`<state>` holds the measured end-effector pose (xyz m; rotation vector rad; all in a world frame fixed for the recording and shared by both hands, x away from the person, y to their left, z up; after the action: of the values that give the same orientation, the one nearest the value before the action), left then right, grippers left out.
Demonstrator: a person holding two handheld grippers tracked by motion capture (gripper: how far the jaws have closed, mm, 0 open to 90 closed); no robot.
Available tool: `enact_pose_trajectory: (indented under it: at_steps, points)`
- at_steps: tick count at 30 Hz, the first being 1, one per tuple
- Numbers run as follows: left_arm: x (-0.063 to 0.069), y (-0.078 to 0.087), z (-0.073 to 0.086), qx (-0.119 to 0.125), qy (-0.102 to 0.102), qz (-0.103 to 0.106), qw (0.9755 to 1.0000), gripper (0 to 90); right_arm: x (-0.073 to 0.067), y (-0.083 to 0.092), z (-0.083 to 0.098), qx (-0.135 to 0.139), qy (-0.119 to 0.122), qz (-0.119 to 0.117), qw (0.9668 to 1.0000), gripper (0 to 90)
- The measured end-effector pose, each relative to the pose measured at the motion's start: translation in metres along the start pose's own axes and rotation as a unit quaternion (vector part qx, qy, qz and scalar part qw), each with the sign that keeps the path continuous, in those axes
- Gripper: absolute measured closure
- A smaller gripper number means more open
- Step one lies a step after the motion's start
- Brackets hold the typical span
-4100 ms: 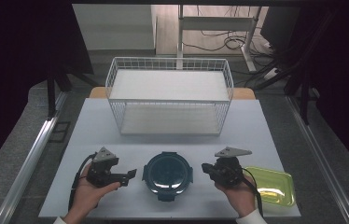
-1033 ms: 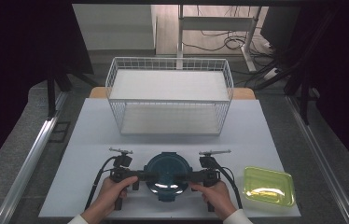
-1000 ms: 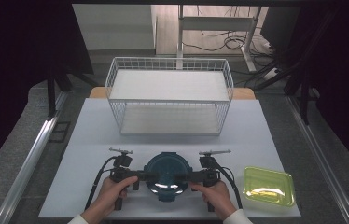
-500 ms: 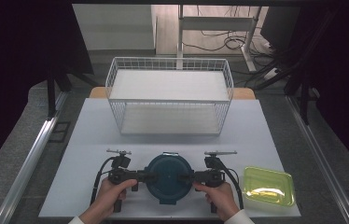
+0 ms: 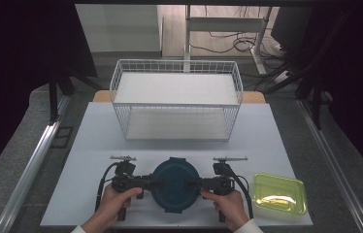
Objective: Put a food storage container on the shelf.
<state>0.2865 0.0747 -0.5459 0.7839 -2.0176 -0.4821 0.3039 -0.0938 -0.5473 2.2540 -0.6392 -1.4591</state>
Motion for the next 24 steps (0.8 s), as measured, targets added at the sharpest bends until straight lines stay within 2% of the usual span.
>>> enact_pose_trajectory:
  at_steps: [12, 22, 24]
  points:
    - [0.003, 0.004, -0.007, 0.013, -0.010, -0.001, 0.9999, 39.8, -0.005, 0.003, -0.007, 0.010, 0.019, 0.007, 0.9997, 32.2]
    - [0.008, 0.011, -0.014, 0.026, -0.019, 0.004, 0.9995, 39.8, -0.018, 0.010, -0.017, 0.020, 0.060, 0.022, 0.9978, 32.0]
    - [0.009, 0.014, -0.016, 0.028, -0.022, 0.002, 0.9993, 39.8, -0.020, 0.011, -0.018, 0.023, 0.062, 0.022, 0.9976, 32.0]
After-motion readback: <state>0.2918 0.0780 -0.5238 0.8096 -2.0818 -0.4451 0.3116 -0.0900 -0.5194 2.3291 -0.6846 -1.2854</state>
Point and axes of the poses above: each handheld gripper's, and its own axes: y roughly backward along the jaws, z roughly out of its underside, x roughly to its right, the point moved 9 cm from there along -y, roughly forward along the jaws, and after that the axes turned 6 degrees about -z, right-handed, at the moved point
